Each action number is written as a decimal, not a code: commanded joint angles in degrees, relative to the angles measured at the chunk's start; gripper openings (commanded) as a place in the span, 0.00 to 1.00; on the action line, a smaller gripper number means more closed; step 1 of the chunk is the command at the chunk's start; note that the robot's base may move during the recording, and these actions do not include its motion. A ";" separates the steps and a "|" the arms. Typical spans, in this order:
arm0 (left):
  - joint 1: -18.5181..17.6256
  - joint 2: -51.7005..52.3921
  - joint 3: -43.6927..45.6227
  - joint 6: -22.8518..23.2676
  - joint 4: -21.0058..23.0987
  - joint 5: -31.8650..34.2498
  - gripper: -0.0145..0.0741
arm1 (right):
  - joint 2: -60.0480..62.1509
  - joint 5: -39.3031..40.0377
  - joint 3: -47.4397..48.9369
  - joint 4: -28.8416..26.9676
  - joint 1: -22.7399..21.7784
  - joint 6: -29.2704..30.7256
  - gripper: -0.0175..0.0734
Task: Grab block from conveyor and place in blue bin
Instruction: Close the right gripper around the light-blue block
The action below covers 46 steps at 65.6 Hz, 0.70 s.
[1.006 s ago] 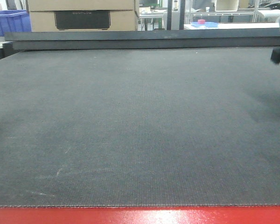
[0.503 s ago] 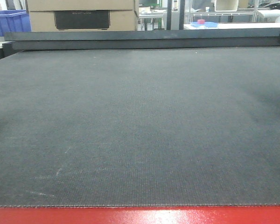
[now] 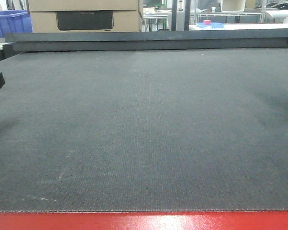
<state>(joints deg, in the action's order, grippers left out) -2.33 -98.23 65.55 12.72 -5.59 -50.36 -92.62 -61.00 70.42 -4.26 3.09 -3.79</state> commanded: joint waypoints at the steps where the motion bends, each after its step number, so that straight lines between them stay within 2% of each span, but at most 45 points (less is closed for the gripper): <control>1: -0.27 0.75 1.66 0.93 -0.25 -2.40 0.04 | 2.10 -0.77 0.22 0.25 -0.06 0.46 0.01; 13: -0.27 5.89 1.79 0.82 -0.25 -2.13 0.04 | 6.58 2.23 -0.52 0.25 -0.06 3.79 0.01; 18: -0.38 9.64 0.33 0.37 -0.25 0.59 0.04 | 9.39 5.73 -2.67 0.25 -0.06 4.41 0.01; 35: -0.38 27.46 -14.97 -3.45 -0.25 20.56 0.04 | 22.83 25.13 -20.58 0.25 -0.06 5.15 0.01; 46: -0.38 38.49 -26.44 -3.70 -0.25 32.57 0.04 | 32.94 35.83 -32.88 0.25 -0.06 5.15 0.01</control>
<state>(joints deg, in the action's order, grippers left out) -2.33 -64.58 43.97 9.49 -5.72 -24.78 -64.73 -31.95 43.29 -4.26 3.09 0.82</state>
